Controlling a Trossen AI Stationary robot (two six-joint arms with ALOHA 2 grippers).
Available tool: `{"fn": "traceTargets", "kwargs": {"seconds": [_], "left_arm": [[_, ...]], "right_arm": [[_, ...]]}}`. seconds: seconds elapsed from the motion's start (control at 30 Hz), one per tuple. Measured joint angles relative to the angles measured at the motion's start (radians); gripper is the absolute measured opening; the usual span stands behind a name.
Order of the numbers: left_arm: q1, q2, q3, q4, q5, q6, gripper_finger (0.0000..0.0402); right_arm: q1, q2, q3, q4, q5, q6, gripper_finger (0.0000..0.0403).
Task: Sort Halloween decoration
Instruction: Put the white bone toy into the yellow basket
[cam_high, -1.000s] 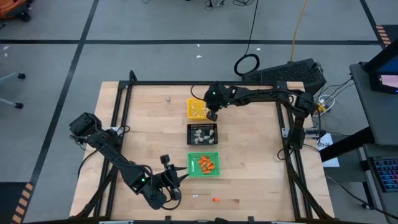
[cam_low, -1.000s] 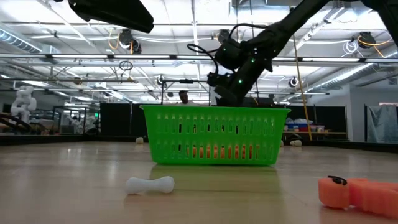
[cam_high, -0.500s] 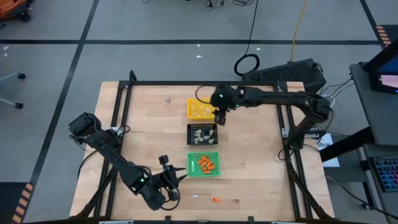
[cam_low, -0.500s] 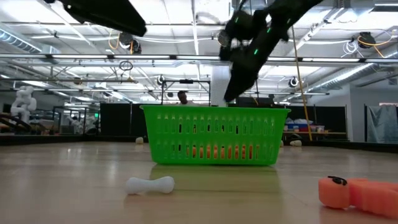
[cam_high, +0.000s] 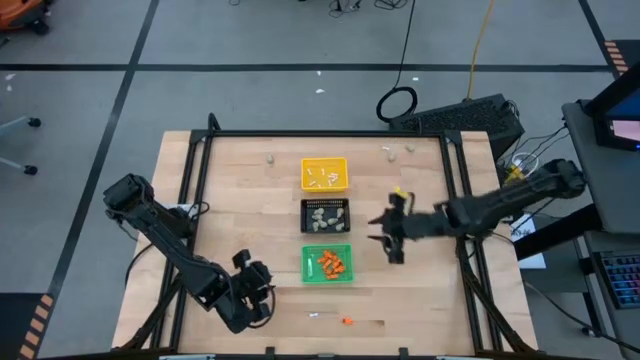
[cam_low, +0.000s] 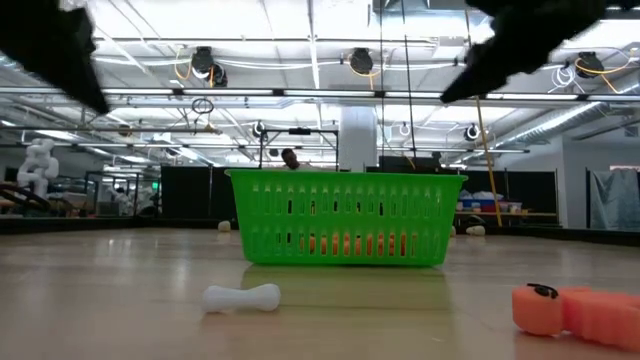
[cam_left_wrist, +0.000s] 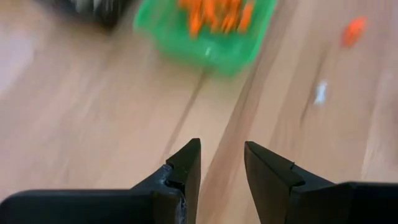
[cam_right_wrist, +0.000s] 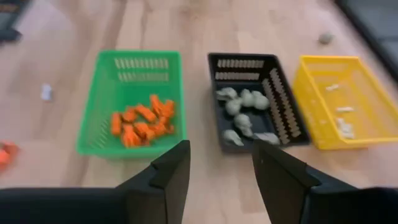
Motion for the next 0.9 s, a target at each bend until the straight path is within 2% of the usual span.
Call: {"fn": "traceTargets", "kwargs": {"seconds": [0.1, 0.17, 0.33, 0.5, 0.6, 0.73, 0.9], "left_arm": [[-0.002, 0.0, 0.0, -0.065, 0.081, -0.084, 0.0122], [-0.009, 0.0, 0.0, -0.096, 0.137, -0.083, 0.0122], [-0.035, -0.003, 0.0, -0.174, 0.304, 0.009, 0.0122], [-0.044, -0.003, 0.0, -0.248, 0.517, 0.0, 0.0122], [-0.045, -0.003, 0.0, -0.24, 0.525, -0.01, 0.0122], [-0.084, -0.003, 0.0, -0.255, 0.437, -0.037, 0.0122], [-0.135, -0.003, 0.0, -0.335, 0.454, -0.063, 0.0122]], "right_arm": [[0.097, -0.011, -0.062, 0.028, 0.143, 0.005, 0.0157], [0.138, -0.004, -0.088, 0.049, 0.203, 0.005, 0.0157], [0.191, 0.027, -0.096, 0.072, 0.225, 0.005, 0.0157], [0.23, 0.066, -0.096, 0.14, 0.224, 0.005, 0.0157], [0.252, 0.095, -0.096, 0.183, 0.224, 0.005, 0.0157], [0.272, 0.133, -0.096, 0.231, 0.203, -0.018, 0.0157], [0.292, 0.152, -0.096, 0.241, 0.198, -0.021, 0.0157]]}}
